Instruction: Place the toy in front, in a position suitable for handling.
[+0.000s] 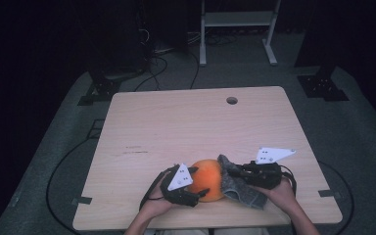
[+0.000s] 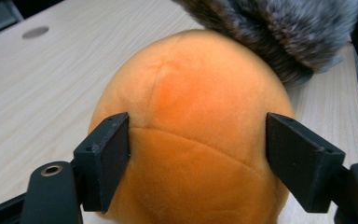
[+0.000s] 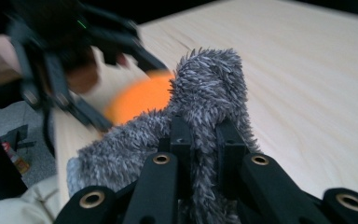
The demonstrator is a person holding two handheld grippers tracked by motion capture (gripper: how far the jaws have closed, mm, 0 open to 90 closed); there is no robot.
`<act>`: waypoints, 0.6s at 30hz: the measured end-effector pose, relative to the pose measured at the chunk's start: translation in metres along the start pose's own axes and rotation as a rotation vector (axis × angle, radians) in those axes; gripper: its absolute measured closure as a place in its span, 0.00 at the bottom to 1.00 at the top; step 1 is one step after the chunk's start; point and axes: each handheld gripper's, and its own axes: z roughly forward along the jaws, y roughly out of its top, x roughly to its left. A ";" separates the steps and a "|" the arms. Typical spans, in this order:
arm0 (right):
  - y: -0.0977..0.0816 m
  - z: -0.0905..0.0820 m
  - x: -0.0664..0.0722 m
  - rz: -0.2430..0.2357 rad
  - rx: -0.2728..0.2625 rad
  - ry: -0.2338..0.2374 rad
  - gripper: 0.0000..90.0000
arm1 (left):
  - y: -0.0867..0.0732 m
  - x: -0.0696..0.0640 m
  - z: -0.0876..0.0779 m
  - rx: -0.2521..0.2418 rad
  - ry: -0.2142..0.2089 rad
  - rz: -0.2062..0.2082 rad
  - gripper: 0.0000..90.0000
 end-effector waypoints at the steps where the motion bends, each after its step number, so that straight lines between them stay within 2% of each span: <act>1: 0.002 0.003 0.003 -0.016 0.011 0.000 0.89 | 0.002 -0.003 0.001 -0.002 0.001 0.013 0.27; 2: 0.002 0.003 0.003 -0.016 0.011 0.000 0.89 | 0.004 -0.005 0.002 -0.004 0.001 0.027 0.27; 4: 0.001 0.011 0.005 -0.041 0.066 -0.027 0.89 | 0.006 -0.005 0.001 -0.016 -0.019 0.018 0.23; 5: -0.006 0.012 0.001 -0.012 0.058 -0.016 0.89 | 0.006 -0.002 0.000 -0.030 -0.037 -0.008 0.16; 6: -0.006 0.012 0.001 -0.012 0.058 -0.016 0.89 | 0.005 0.002 -0.002 -0.050 -0.050 -0.047 0.16; 7: -0.009 0.008 -0.001 -0.010 0.063 -0.018 0.89 | 0.004 0.006 -0.003 -0.059 -0.043 -0.096 0.08; 8: -0.009 0.008 -0.001 -0.010 0.063 -0.018 0.89 | 0.003 0.010 -0.002 -0.044 -0.026 -0.137 0.08; 9: -0.012 0.005 -0.002 -0.003 0.062 -0.009 0.89 | 0.001 0.014 0.000 -0.022 -0.029 -0.173 0.04; 11: -0.014 0.003 -0.004 -0.007 0.073 -0.018 0.89 | -0.004 0.019 0.005 -0.001 -0.080 -0.258 0.07; 12: -0.014 0.003 -0.004 -0.007 0.073 -0.018 0.89 | -0.005 0.018 0.007 -0.008 -0.077 -0.266 0.07; 13: -0.016 0.002 -0.009 0.011 0.092 -0.048 0.89 | -0.004 0.015 0.004 -0.028 -0.061 -0.228 0.18; 14: -0.017 0.001 -0.013 0.024 0.094 -0.063 0.89 | -0.003 0.014 0.003 -0.029 -0.040 -0.202 0.25; 15: -0.017 0.001 -0.013 0.024 0.094 -0.063 0.89 | -0.003 0.014 0.003 -0.029 -0.040 -0.202 0.30; 16: -0.017 -0.001 -0.015 0.030 0.105 -0.084 0.89 | -0.001 0.012 0.001 -0.032 -0.024 -0.176 0.30; 17: -0.015 -0.007 -0.014 0.029 0.080 -0.084 0.89 | 0.001 0.011 -0.001 -0.041 -0.006 -0.142 0.36; 18: -0.011 -0.010 -0.011 0.027 0.048 -0.072 0.89 | 0.004 0.009 -0.002 -0.046 0.014 -0.107 0.37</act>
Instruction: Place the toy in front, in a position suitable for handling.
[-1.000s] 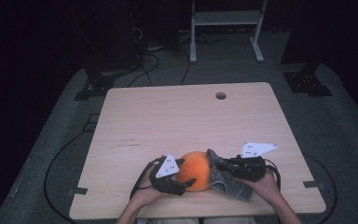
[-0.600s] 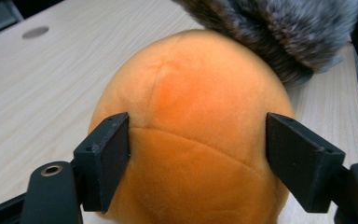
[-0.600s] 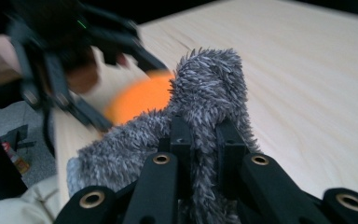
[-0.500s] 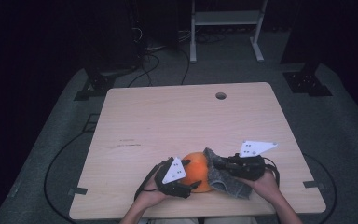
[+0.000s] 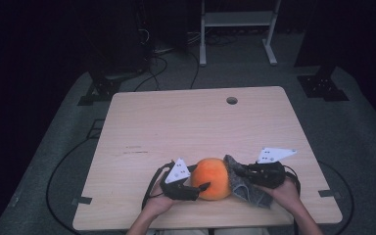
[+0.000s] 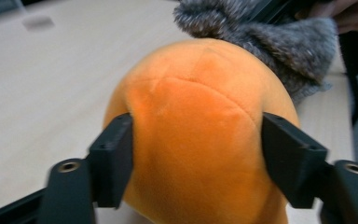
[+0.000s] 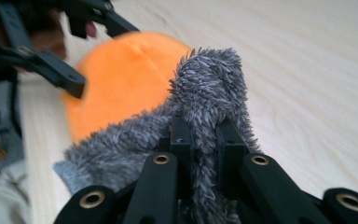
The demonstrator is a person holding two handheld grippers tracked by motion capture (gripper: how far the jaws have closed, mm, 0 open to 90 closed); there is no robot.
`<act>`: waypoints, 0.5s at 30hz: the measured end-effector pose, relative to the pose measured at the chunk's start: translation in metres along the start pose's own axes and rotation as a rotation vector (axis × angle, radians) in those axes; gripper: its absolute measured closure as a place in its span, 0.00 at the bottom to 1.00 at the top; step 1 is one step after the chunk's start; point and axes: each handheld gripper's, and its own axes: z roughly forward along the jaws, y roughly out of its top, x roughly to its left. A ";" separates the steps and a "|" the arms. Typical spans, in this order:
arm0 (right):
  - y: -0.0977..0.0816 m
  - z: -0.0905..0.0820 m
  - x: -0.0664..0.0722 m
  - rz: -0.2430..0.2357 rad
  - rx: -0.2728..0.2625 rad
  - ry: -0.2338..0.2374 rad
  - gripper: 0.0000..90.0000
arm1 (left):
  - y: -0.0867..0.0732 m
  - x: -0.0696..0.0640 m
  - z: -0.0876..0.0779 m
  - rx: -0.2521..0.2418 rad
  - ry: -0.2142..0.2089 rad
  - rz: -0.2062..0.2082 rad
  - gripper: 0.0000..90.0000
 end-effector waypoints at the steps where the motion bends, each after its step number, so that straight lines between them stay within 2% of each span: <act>1: 0.005 -0.003 0.004 -0.004 -0.030 0.021 0.89 | 0.007 -0.006 -0.001 0.000 0.040 0.070 0.38; 2: 0.010 -0.004 0.009 -0.019 -0.057 0.038 0.89 | 0.007 -0.006 -0.001 0.000 0.040 0.070 0.38; 4: 0.015 -0.003 0.014 -0.036 -0.069 0.049 0.89 | 0.013 -0.013 -0.001 0.007 0.049 0.145 0.38; 5: 0.022 0.003 0.022 -0.062 -0.076 0.061 0.89 | 0.015 -0.021 0.001 0.022 0.062 0.210 0.38; 6: 0.022 0.003 0.022 -0.062 -0.076 0.061 0.89 | 0.015 -0.021 0.001 0.022 0.062 0.210 0.36; 7: 0.023 0.008 0.025 -0.073 -0.054 0.061 0.89 | 0.015 -0.023 0.001 0.023 0.059 0.226 0.36; 8: 0.021 0.013 0.026 -0.096 -0.022 0.048 0.89 | 0.014 -0.023 0.002 0.021 0.055 0.221 0.32; 9: 0.018 0.016 0.026 -0.104 0.000 0.039 0.89 | 0.013 -0.021 0.003 0.011 0.048 0.193 0.27; 10: 0.014 0.018 0.025 -0.093 0.007 0.039 0.89 | 0.011 -0.017 0.004 0.003 0.045 0.149 0.21; 12: 0.009 0.017 0.021 -0.071 0.004 0.054 0.89 | 0.009 -0.008 0.006 0.026 0.040 0.038 0.07; 14: 0.007 0.015 0.020 -0.072 0.009 0.054 0.89 | 0.006 -0.002 0.010 0.039 -0.001 -0.048 0.04; 15: 0.006 0.015 0.019 -0.076 0.012 0.052 0.89 | 0.004 -0.001 0.011 0.034 -0.009 -0.067 0.05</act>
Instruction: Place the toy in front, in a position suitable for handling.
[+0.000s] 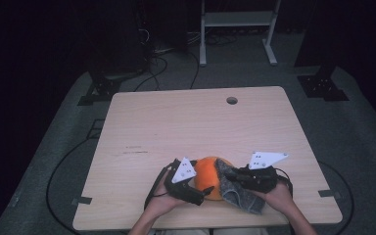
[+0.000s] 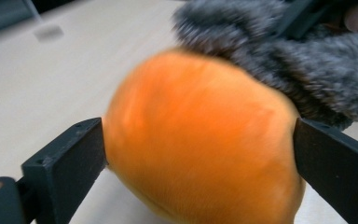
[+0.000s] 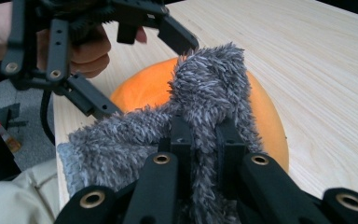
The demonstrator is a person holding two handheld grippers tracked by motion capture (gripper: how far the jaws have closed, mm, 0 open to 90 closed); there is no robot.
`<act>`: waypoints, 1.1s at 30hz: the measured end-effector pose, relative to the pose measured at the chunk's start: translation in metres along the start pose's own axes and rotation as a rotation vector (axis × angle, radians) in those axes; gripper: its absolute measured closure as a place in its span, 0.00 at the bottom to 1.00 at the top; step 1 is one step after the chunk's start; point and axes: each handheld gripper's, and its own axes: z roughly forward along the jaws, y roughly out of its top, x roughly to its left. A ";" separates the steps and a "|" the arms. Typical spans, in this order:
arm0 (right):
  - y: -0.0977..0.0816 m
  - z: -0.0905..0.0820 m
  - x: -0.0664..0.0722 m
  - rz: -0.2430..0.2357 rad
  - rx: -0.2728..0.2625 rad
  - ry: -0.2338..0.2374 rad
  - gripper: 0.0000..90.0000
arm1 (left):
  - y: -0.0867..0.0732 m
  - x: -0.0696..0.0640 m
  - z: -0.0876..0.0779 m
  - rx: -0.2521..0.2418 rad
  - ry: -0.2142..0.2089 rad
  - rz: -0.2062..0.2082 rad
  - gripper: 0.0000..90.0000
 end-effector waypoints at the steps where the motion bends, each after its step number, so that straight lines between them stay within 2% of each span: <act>1: 0.000 0.000 0.000 -0.003 0.004 -0.008 0.89 | -0.001 0.000 0.000 -0.009 -0.008 0.006 0.09; 2: 0.002 -0.002 -0.001 -0.004 0.007 -0.021 0.89 | -0.001 -0.003 -0.003 -0.029 0.013 0.035 0.21; 3: 0.002 -0.002 -0.001 -0.004 0.007 -0.021 0.89 | -0.001 -0.003 -0.003 -0.029 0.013 0.035 0.26; 4: 0.007 -0.006 0.002 -0.016 -0.004 -0.037 0.89 | 0.001 -0.005 -0.004 -0.032 0.021 0.057 0.29; 5: 0.007 -0.006 0.002 -0.016 -0.004 -0.037 0.89 | 0.003 -0.007 -0.004 -0.036 0.029 0.087 0.29; 6: 0.015 -0.008 0.009 -0.033 -0.028 -0.007 0.89 | 0.005 -0.011 -0.004 -0.034 0.038 0.123 0.30; 7: 0.015 -0.008 0.009 -0.033 -0.028 -0.007 0.89 | 0.006 -0.016 -0.004 -0.032 0.041 0.165 0.30; 8: 0.023 -0.006 0.019 -0.066 -0.031 0.015 0.89 | 0.009 -0.026 -0.002 -0.021 0.055 0.245 0.30; 9: 0.023 -0.006 0.019 -0.066 -0.031 0.015 0.89 | 0.009 -0.026 -0.002 -0.021 0.055 0.245 0.29; 10: 0.026 -0.001 0.026 -0.104 -0.002 0.012 0.89 | 0.009 -0.030 -0.003 0.003 0.066 0.304 0.29; 12: 0.025 0.000 0.026 -0.110 0.007 0.010 0.89 | 0.007 -0.030 -0.004 0.001 0.059 0.313 0.29; 14: 0.021 -0.002 0.020 -0.091 0.005 0.012 0.89 | 0.005 -0.028 -0.005 -0.011 0.043 0.293 0.28; 15: 0.018 -0.004 0.015 -0.080 0.005 0.005 0.89 | 0.005 -0.026 -0.004 -0.027 0.031 0.258 0.26; 16: 0.013 -0.007 0.008 -0.049 0.006 0.001 0.89 | 0.007 -0.020 -0.004 -0.037 0.004 0.167 0.19; 17: 0.013 -0.007 0.008 -0.049 0.006 0.001 0.89 | 0.007 -0.020 -0.004 -0.037 0.004 0.167 0.15; 19: 0.010 -0.010 0.005 -0.034 0.008 -0.004 0.89 | 0.008 -0.016 -0.001 -0.018 -0.010 0.080 0.14; 22: 0.016 -0.010 0.009 -0.036 0.001 -0.007 0.89 | 0.007 -0.020 0.000 -0.025 0.019 0.144 0.23; 23: 0.021 -0.010 0.014 -0.045 -0.015 0.012 0.89 | 0.007 -0.020 0.000 -0.025 0.019 0.144 0.25; 24: 0.021 -0.010 0.014 -0.045 -0.015 0.012 0.89 | 0.007 -0.022 -0.001 -0.030 0.021 0.180 0.25; 25: 0.026 -0.008 0.021 -0.067 -0.021 0.030 0.89 | 0.007 -0.026 -0.001 -0.029 0.028 0.221 0.26; 26: 0.034 -0.003 0.033 -0.125 0.005 0.029 0.89 | 0.007 -0.032 -0.001 -0.009 0.037 0.292 0.29; 29: 0.034 0.001 0.034 -0.144 0.031 0.009 0.89 | 0.005 -0.032 -0.002 0.003 0.042 0.310 0.31; 31: 0.028 -0.001 0.023 -0.098 0.011 0.014 0.89 | 0.002 -0.030 -0.002 0.006 0.042 0.306 0.32; 32: 0.021 -0.006 0.012 -0.065 0.009 -0.013 0.89 | -0.001 -0.026 -0.003 0.008 0.031 0.277 0.32; 33: 0.021 -0.006 0.012 -0.065 0.009 -0.013 0.89 | -0.001 -0.026 -0.003 0.008 0.031 0.277 0.31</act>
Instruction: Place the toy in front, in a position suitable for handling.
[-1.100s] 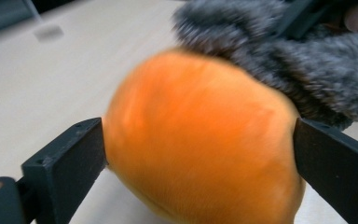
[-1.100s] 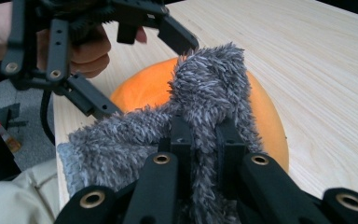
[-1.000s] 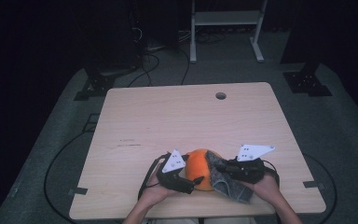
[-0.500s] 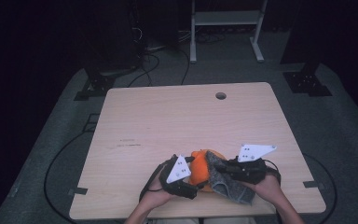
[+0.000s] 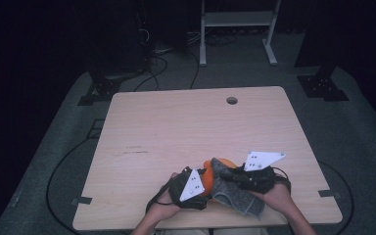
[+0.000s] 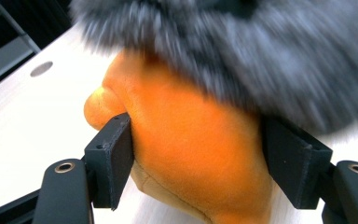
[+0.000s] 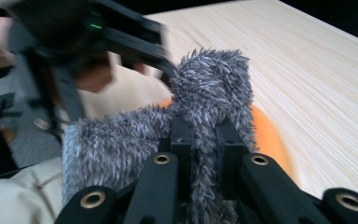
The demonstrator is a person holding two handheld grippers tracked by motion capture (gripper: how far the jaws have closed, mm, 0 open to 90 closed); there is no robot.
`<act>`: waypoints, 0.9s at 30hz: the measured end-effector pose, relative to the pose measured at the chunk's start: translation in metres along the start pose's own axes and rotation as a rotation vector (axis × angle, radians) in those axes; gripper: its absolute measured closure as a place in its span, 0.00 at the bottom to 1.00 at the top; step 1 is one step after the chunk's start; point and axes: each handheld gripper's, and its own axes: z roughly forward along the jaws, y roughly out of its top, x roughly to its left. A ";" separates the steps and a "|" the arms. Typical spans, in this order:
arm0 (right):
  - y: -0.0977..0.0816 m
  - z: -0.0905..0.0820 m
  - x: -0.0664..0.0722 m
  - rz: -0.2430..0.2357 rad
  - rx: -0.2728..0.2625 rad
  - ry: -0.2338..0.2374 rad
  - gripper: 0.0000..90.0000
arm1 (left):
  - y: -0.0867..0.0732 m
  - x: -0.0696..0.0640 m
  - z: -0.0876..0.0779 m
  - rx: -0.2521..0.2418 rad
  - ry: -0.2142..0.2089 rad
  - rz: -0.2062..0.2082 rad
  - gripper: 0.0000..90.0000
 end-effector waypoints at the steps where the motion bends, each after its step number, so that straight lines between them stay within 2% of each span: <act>1: -0.003 -0.002 -0.004 0.020 0.002 -0.012 0.89 | -0.001 0.002 -0.001 -0.002 -0.011 -0.024 0.31; 2: -0.008 -0.003 -0.008 0.050 -0.011 -0.018 0.89 | 0.002 0.008 -0.001 -0.023 -0.036 -0.098 0.21; 3: -0.009 -0.003 -0.008 0.050 -0.016 -0.018 0.89 | 0.004 0.011 -0.002 -0.041 -0.042 -0.130 0.16; 4: -0.009 -0.003 -0.008 0.050 -0.016 -0.018 0.89 | 0.004 0.011 -0.002 -0.041 -0.042 -0.130 0.13; 5: -0.008 0.001 -0.003 0.050 -0.039 0.035 0.89 | 0.005 0.014 -0.002 -0.072 -0.042 -0.170 0.13; 6: -0.007 0.004 0.001 0.043 -0.045 0.054 0.89 | 0.005 0.014 -0.002 -0.072 -0.042 -0.170 0.13; 7: -0.005 0.007 0.005 0.021 -0.033 0.053 0.89 | 0.001 0.014 -0.001 -0.044 -0.024 -0.136 0.16; 10: -0.005 0.008 0.005 -0.007 -0.005 0.036 0.89 | -0.006 0.015 -0.002 -0.040 -0.021 -0.147 0.23; 11: -0.007 0.007 0.002 -0.008 0.007 0.012 0.89 | -0.009 0.016 -0.004 -0.019 -0.023 -0.153 0.24; 12: -0.007 0.007 0.002 -0.008 0.007 0.012 0.89 | -0.009 0.016 -0.004 -0.019 -0.023 -0.153 0.25; 13: -0.014 0.003 -0.006 0.028 0.011 0.001 0.89 | -0.010 0.017 -0.006 -0.019 -0.029 -0.156 0.25; 14: -0.014 0.003 -0.006 0.028 0.011 0.001 0.89 | -0.010 0.017 -0.006 -0.019 -0.029 -0.156 0.23; 16: -0.017 0.002 -0.007 0.044 0.005 -0.002 0.89 | -0.005 0.018 -0.010 -0.063 -0.032 -0.147 0.21; 17: -0.014 0.004 0.000 0.026 -0.005 0.016 0.89 | -0.002 0.018 -0.012 -0.099 -0.019 -0.147 0.19; 18: -0.014 0.004 0.000 0.026 -0.005 0.016 0.89 | 0.000 0.019 -0.013 -0.122 -0.018 -0.151 0.19; 19: -0.012 0.006 0.004 0.013 -0.015 0.044 0.89 | 0.001 0.019 -0.011 -0.108 -0.026 -0.151 0.20; 20: -0.011 0.009 0.007 -0.003 -0.017 0.060 0.89 | 0.000 0.018 -0.009 -0.069 -0.024 -0.133 0.20; 21: -0.009 0.012 0.010 -0.020 -0.008 0.055 0.89 | -0.003 0.018 -0.007 -0.054 -0.015 -0.122 0.20; 22: -0.009 0.013 0.010 -0.032 -0.001 0.044 0.89 | -0.007 0.019 -0.006 -0.056 -0.021 -0.141 0.20; 24: -0.015 0.011 0.001 0.006 -0.005 0.046 0.89 | -0.013 0.022 -0.006 -0.050 -0.033 -0.175 0.20; 26: -0.023 0.007 -0.009 0.035 0.015 0.010 0.89 | -0.016 0.025 -0.007 -0.047 -0.039 -0.192 0.20; 27: -0.029 0.003 -0.016 0.068 0.031 -0.016 0.89 | -0.017 0.026 -0.008 -0.042 -0.041 -0.189 0.20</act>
